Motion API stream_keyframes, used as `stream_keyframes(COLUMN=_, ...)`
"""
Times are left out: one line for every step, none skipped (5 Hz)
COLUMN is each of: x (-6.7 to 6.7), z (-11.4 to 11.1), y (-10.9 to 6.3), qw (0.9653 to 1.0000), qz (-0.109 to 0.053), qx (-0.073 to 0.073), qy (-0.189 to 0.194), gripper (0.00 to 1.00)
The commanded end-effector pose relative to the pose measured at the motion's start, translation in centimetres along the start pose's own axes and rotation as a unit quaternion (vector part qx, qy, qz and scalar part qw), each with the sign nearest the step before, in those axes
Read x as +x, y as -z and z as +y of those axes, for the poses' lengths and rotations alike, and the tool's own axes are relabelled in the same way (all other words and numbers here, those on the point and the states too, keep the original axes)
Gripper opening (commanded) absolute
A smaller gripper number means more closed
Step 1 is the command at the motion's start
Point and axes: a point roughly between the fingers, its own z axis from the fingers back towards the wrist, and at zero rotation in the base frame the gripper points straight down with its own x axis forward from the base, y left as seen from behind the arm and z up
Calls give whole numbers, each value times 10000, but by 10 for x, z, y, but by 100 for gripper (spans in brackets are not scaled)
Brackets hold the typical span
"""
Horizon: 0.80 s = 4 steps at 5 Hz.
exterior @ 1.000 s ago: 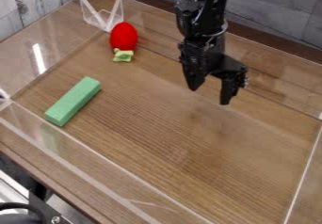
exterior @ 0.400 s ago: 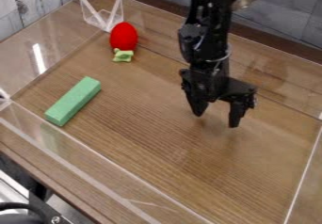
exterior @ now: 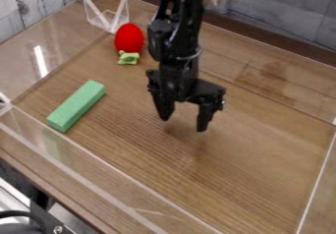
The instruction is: Move the red fruit to the left
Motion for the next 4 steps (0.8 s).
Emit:
stream_keyframes(x=23, z=12, y=-4, qw=9995, qz=-251, qx=28, qy=-188, gripper=100)
stream_keyframes(x=26, z=17, y=-10, qw=9987, qz=-503, qx=79, qy=-89, gripper=100)
stream_keyframes(x=20, z=21, y=-13, qw=9979, qz=-602, qx=246, qy=20, gripper=100)
stream_keyframes(x=20, z=17, y=-16, qw=9954, qz=-754, qx=559, qy=187, gripper=0)
